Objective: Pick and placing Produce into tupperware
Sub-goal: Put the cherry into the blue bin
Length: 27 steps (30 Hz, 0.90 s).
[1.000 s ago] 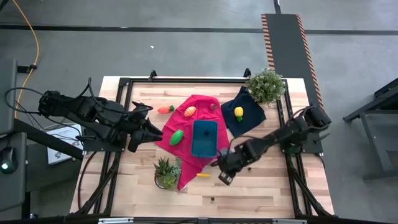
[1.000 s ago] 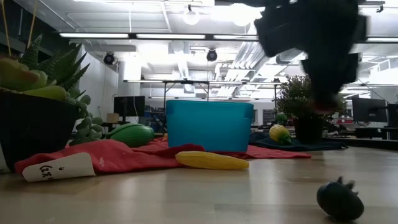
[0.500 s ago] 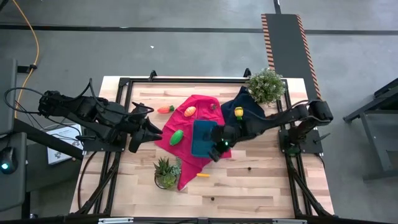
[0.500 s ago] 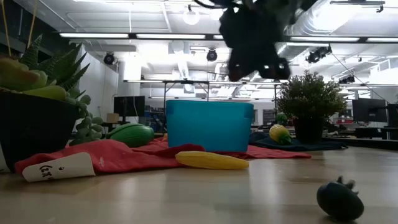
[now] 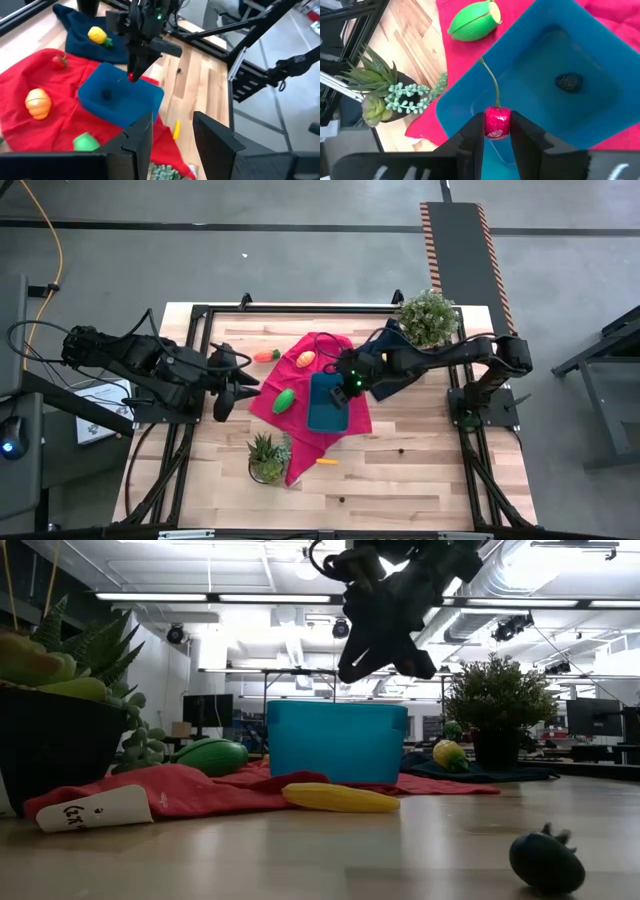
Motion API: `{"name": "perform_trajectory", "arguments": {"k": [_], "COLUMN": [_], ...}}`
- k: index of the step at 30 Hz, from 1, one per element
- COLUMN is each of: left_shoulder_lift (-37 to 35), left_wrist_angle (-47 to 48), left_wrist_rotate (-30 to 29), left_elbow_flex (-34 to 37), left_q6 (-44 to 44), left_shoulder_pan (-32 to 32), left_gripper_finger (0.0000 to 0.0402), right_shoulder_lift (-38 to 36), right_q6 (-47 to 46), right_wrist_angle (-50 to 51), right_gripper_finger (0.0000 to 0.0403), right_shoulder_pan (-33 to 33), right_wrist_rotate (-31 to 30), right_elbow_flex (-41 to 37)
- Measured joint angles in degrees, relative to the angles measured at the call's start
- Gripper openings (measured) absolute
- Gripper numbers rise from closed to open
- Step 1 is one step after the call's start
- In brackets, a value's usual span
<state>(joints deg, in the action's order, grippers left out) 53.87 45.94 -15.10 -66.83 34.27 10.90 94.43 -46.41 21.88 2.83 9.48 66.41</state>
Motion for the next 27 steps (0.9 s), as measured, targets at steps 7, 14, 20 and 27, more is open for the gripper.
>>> {"name": "perform_trajectory", "arguments": {"k": [7,14,20,27], "left_shoulder_lift": [-0.01,0.00,0.02,0.02], "left_wrist_angle": [2.18,2.33,2.75,3.64], "left_wrist_rotate": [-0.60,-0.74,-1.39,-2.36], "left_elbow_flex": [0.00,0.00,0.00,0.00], "left_q6": [0.01,-0.77,-1.06,-1.69], "left_shoulder_pan": [-0.02,-0.02,0.00,-0.02], "left_gripper_finger": [0.0129,0.0129,0.0129,0.0129], "right_shoulder_lift": [2.95,9.37,14.73,19.49], "right_q6": [4.82,7.52,7.56,7.88], "right_wrist_angle": [9.46,20.94,23.99,29.59], "right_gripper_finger": [0.0071,0.0071,0.0071,0.0071], "right_shoulder_pan": [0.18,0.97,0.90,0.06], "right_wrist_rotate": [-4.36,-4.90,-4.96,-6.92], "right_elbow_flex": [7.35,15.16,20.63,25.60]}}
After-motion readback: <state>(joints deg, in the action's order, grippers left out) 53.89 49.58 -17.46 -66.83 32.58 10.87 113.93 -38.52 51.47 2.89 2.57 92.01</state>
